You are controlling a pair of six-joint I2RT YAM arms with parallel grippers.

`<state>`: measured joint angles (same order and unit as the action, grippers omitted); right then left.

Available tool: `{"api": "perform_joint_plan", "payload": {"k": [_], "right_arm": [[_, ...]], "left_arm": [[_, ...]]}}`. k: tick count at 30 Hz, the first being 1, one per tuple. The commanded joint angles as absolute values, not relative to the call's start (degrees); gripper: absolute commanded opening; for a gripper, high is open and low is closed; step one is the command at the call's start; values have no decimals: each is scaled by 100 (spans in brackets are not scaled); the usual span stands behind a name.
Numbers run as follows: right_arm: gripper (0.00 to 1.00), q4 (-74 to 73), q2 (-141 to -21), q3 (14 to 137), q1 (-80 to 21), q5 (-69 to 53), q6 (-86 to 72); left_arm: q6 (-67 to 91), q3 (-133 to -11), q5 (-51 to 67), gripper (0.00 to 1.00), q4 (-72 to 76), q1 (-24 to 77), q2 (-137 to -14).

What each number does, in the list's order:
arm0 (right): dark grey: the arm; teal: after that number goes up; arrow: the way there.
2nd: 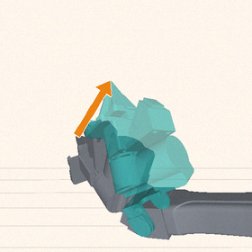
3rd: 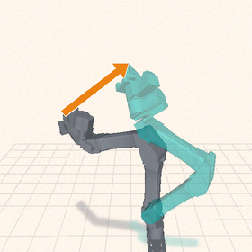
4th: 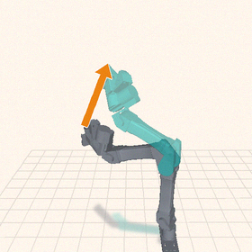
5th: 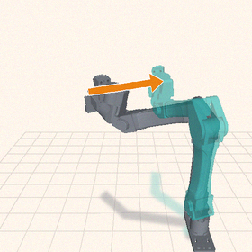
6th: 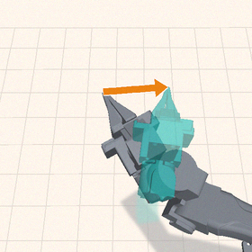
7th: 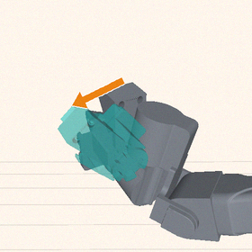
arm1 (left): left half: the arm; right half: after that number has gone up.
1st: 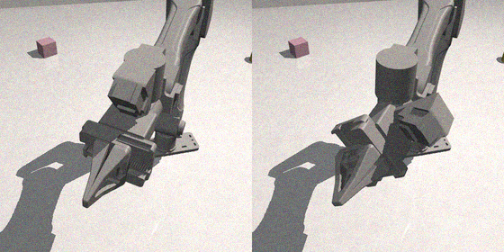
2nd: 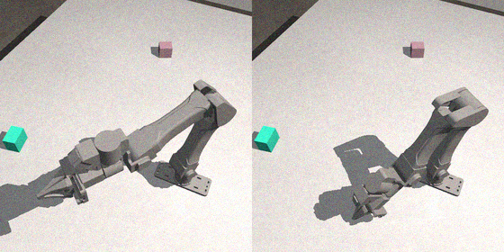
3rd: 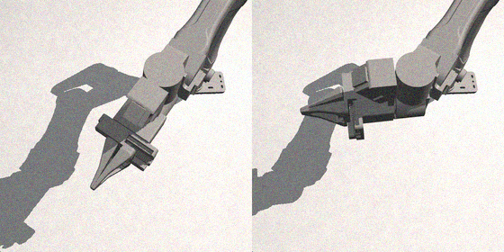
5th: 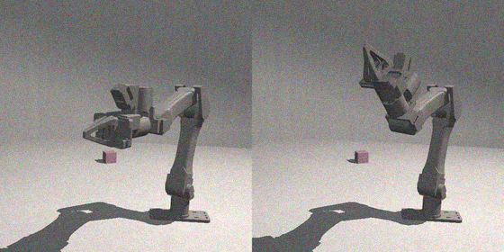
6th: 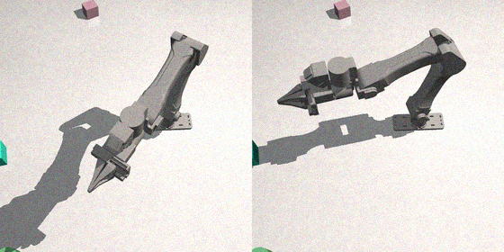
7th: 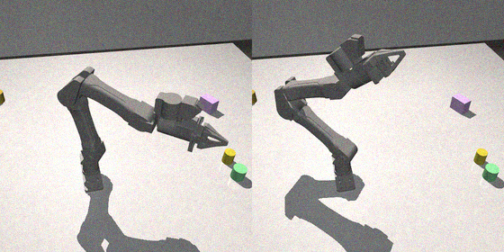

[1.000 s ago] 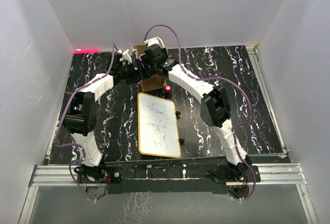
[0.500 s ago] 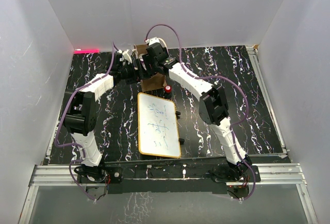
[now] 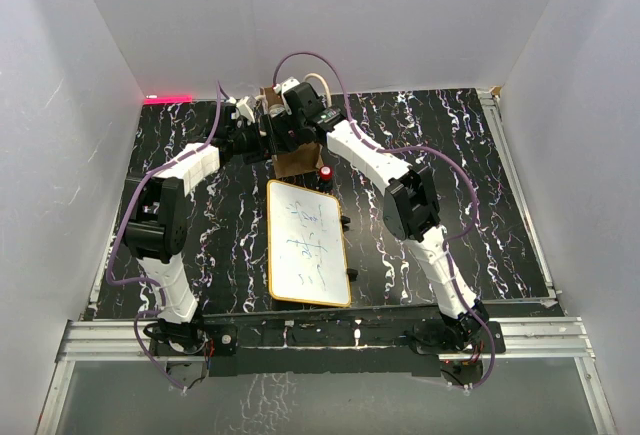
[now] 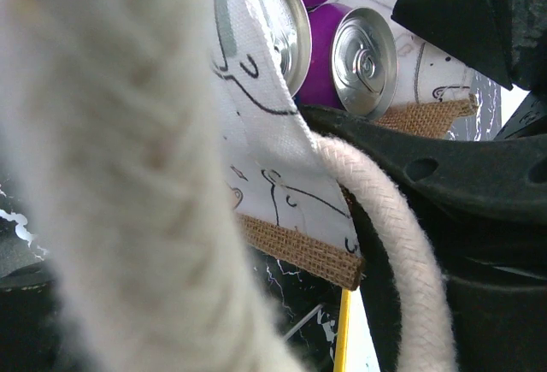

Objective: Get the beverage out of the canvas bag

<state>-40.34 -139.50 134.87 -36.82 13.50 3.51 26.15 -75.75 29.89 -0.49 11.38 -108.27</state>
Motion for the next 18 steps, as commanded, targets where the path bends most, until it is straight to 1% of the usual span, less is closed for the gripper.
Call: {"api": "perform_joint_plan", "payload": {"k": [1, 6, 8, 9, 12, 14, 15, 18], "right_arm": [[85, -4726, -14563, 13524, -3578, 920, 455], [82, -4894, -14804, 13619, -3536, 816, 342], [78, -4879, -14795, 13614, -3541, 692, 333], [77, -4871, -14785, 13622, -3540, 657, 329], [84, -4822, -14832, 13606, -3532, 736, 333], [84, -4837, -14916, 13612, -3516, 733, 334], [83, -4873, -14959, 13629, -3514, 727, 326], [72, -5020, -14996, 13731, -3510, 579, 283]], "left_arm": [[2487, -7484, 3487, 76, -374, 1241, -10835], [2452, -7470, 3422, 76, -405, 1248, -10823], [2465, -7484, 3445, 76, -397, 1248, -10842], [2475, -7488, 3452, 76, -391, 1248, -10852], [2474, -7500, 3463, 76, -404, 1248, -10857], [2462, -7489, 3448, 76, -404, 1242, -10834], [2454, -7482, 3439, 76, -405, 1241, -10830], [2435, -7473, 3400, 76, -415, 1246, -10811]]}}
